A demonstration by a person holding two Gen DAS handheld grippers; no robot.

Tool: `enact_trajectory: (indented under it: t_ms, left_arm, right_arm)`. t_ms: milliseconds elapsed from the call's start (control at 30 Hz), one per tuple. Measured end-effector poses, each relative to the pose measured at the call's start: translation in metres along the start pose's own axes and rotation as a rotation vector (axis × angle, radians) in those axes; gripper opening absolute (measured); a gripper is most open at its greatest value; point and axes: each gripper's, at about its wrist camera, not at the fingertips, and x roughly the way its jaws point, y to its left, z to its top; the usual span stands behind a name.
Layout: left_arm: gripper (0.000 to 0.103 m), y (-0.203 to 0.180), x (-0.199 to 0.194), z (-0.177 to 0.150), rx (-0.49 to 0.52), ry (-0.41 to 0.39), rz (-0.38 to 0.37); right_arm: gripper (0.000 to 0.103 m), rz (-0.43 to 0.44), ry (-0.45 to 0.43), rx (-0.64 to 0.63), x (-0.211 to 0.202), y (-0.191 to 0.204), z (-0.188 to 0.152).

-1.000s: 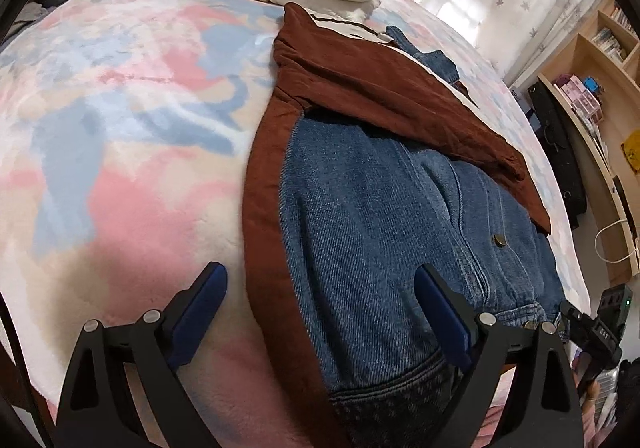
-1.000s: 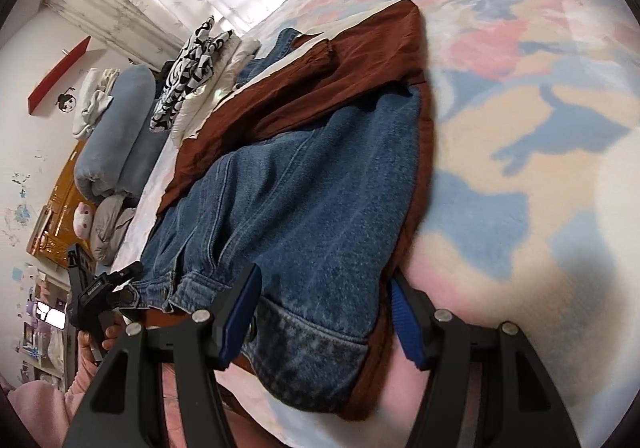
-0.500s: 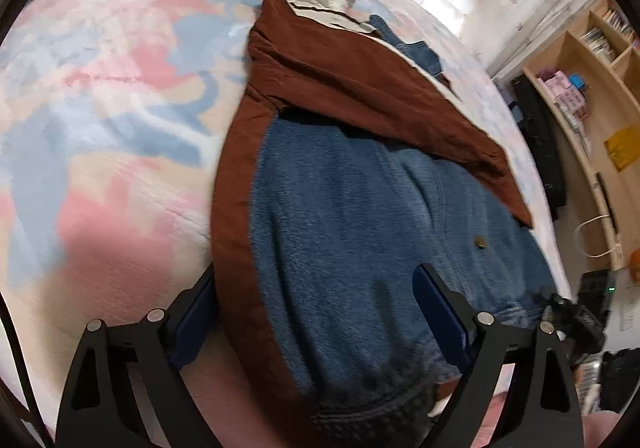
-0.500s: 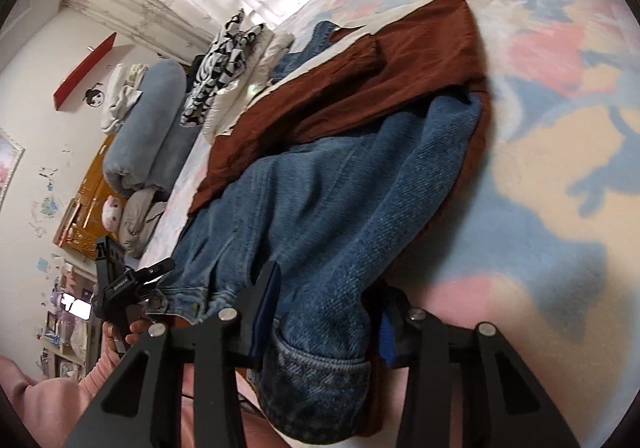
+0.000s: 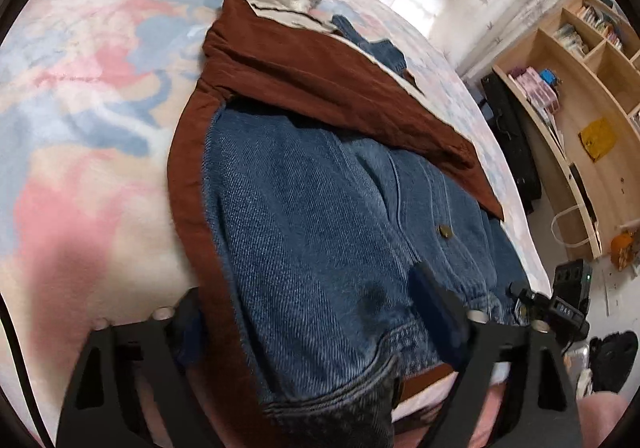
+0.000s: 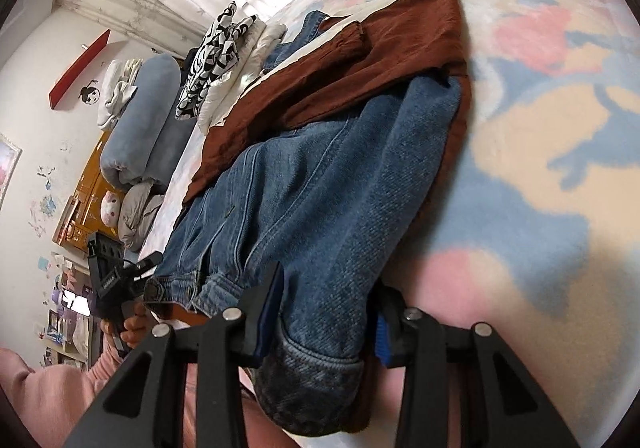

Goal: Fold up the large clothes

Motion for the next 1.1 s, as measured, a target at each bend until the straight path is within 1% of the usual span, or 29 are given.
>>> enact_trajectory:
  t_ms: [67,133,167,233,267,433,633,667,733,900,1000,1100]
  left_arm:
    - [0.041,0.001,0.0,-0.001,-0.038,-0.036,0.015]
    - [0.024,0.006,-0.001,-0.003,-0.089,-0.059,0.024]
    - [0.018,0.011,-0.002,-0.004,-0.136,-0.07,0.023]
    - [0.014,0.015,-0.003,-0.006,-0.183,-0.089,0.029]
    - [0.012,0.014,-0.002,-0.006,-0.188,-0.096,0.035]
    - [0.01,-0.005,-0.009,-0.006,-0.148,-0.097,0.13]
    - [0.009,-0.012,-0.042,-0.007,-0.133,-0.111,0.146]
    - [0.009,-0.012,-0.045,-0.004,-0.129,-0.109,0.146]
    - [0.009,-0.017,-0.058,-0.009,-0.109,-0.1,0.154]
    - [0.009,-0.018,-0.08,-0.031,-0.095,-0.024,0.161]
    - [0.009,-0.008,-0.077,-0.039,-0.138,0.023,0.153]
    - [0.009,0.005,-0.074,-0.042,-0.19,0.045,0.13]
  right_arm:
    - [0.034,-0.031,-0.004,0.009,0.004,0.001,0.002]
    - [0.03,-0.044,-0.016,0.012,0.004,0.003,0.002]
    - [0.027,-0.05,-0.025,0.008,0.002,0.004,0.001]
    - [0.025,-0.058,-0.042,-0.005,-0.002,0.008,0.0]
    - [0.024,-0.065,-0.055,-0.011,-0.005,0.011,-0.001]
    - [0.022,-0.108,-0.102,-0.05,-0.018,0.03,-0.004]
    - [0.021,-0.108,-0.141,-0.11,-0.042,0.053,-0.009]
    - [0.021,-0.108,-0.137,-0.117,-0.045,0.055,-0.01]
    - [0.021,-0.109,-0.113,-0.139,-0.053,0.061,-0.019]
    - [0.021,-0.133,-0.029,-0.158,-0.066,0.071,-0.047]
    - [0.021,-0.148,0.005,-0.135,-0.068,0.067,-0.061]
    - [0.021,-0.128,0.014,-0.086,-0.066,0.058,-0.061]
